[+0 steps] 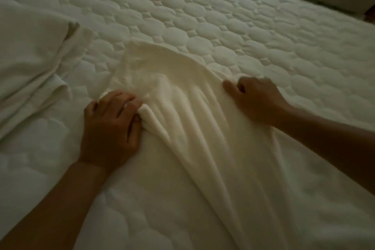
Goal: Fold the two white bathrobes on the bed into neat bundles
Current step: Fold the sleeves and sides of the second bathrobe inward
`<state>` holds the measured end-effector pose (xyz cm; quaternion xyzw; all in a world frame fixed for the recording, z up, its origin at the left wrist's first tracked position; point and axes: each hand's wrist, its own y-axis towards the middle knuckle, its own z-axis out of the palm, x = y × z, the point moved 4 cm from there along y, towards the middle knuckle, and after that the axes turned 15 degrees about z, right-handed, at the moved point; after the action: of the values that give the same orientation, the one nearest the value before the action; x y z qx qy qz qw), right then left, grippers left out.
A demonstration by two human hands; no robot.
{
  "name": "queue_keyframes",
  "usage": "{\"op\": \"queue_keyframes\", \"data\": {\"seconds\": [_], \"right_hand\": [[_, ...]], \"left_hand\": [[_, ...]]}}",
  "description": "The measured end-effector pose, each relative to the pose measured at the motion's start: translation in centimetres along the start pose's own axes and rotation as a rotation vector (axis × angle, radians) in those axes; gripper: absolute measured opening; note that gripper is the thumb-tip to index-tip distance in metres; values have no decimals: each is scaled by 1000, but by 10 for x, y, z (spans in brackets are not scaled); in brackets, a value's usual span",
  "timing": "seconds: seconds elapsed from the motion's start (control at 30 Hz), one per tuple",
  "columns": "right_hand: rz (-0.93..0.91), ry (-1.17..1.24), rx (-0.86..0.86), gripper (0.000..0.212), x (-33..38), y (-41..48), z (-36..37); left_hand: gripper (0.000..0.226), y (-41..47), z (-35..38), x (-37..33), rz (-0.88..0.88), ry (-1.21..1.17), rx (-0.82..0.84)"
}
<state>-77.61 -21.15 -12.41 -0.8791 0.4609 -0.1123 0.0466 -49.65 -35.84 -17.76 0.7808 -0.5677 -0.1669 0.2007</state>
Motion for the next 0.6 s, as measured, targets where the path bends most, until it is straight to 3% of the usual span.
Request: {"op": "queue_keyframes", "data": {"seconds": [0.23, 0.4, 0.6], "right_hand": [[58, 73, 117, 59, -52, -24, 5], [93, 82, -174, 63, -72, 15, -17], [19, 81, -272, 63, -85, 25, 6]], "left_hand": [[40, 2, 0, -2, -5, -13, 25], [40, 5, 3, 0, 16, -37, 44], [49, -7, 28, 16, 26, -150, 60]]}}
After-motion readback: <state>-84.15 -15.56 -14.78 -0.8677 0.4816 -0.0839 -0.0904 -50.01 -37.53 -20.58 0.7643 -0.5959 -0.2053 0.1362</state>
